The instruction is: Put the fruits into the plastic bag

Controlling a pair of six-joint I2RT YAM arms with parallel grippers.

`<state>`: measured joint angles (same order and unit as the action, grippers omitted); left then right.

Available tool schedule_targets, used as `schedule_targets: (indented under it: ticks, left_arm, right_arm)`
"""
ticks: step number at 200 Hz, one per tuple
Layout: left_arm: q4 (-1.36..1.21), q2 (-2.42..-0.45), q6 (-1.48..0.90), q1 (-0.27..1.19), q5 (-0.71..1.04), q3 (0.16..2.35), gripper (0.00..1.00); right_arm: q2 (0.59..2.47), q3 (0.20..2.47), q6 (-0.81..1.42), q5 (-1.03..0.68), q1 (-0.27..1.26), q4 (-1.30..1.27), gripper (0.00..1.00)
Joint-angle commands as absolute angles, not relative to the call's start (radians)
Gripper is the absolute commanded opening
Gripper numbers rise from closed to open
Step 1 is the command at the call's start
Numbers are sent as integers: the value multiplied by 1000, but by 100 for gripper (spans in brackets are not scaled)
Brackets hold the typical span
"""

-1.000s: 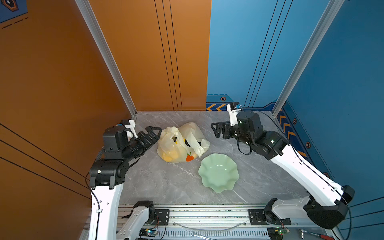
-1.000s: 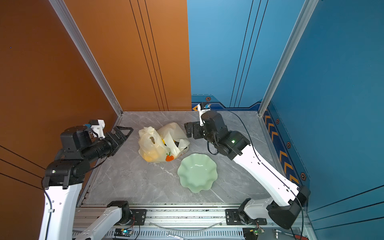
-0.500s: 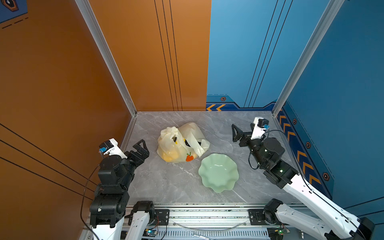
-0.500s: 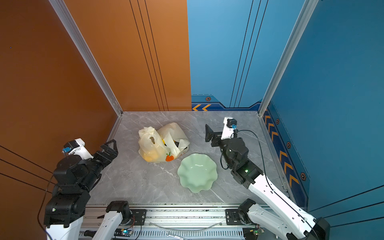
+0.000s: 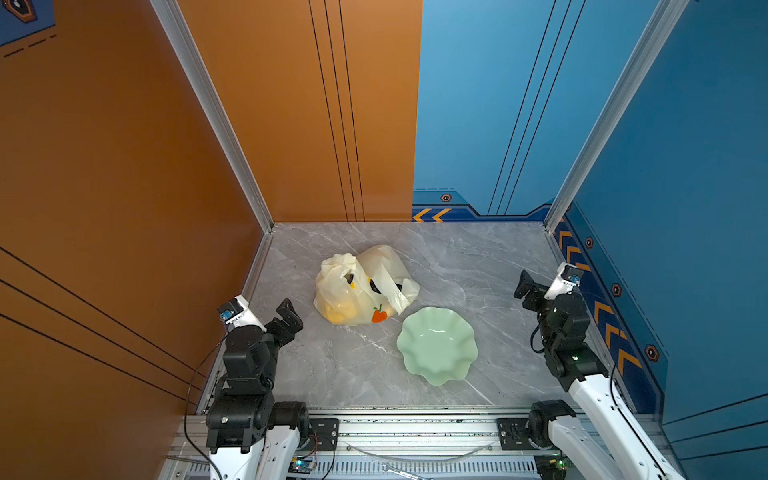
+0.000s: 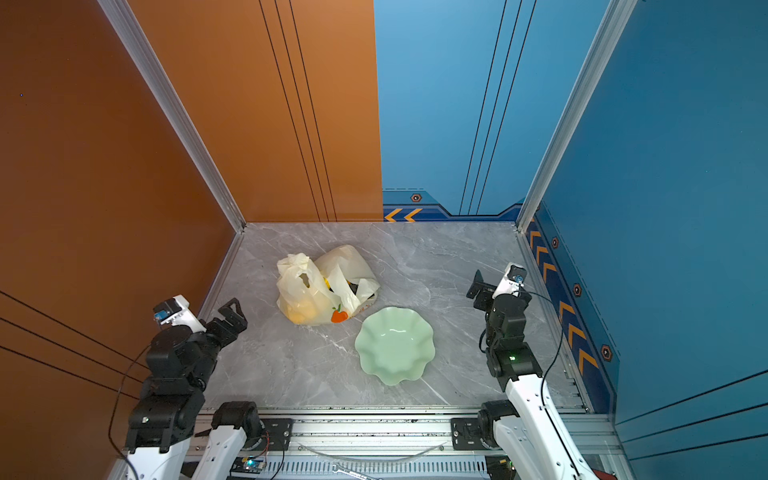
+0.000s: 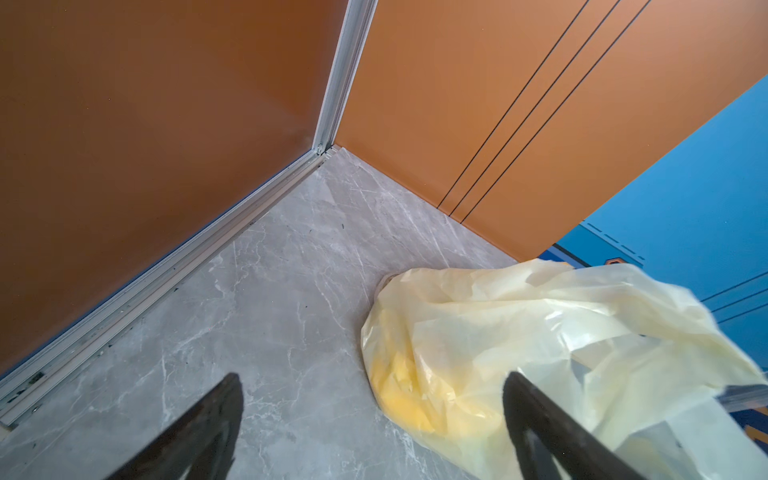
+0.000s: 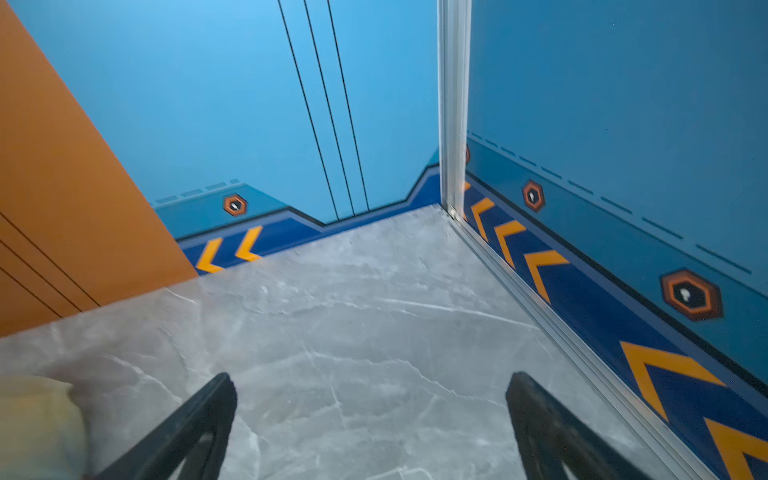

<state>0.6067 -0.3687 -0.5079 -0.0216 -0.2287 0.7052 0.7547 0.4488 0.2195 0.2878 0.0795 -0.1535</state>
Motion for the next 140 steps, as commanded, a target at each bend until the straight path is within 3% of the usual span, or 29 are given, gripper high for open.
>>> schedule_targets:
  ticks: [1, 48, 140]
  left_arm:
    - [502, -390, -470, -29, -266, 637, 98]
    - [299, -457, -404, -26, -297, 539, 98]
    - [-148, -724, -279, -8, -359, 352, 98]
  right_arm:
    - [836, 384, 166, 225, 27, -321, 100]
    - [1080, 319, 151, 186, -36, -589, 100]
    - [1402, 319, 164, 86, -67, -881, 100]
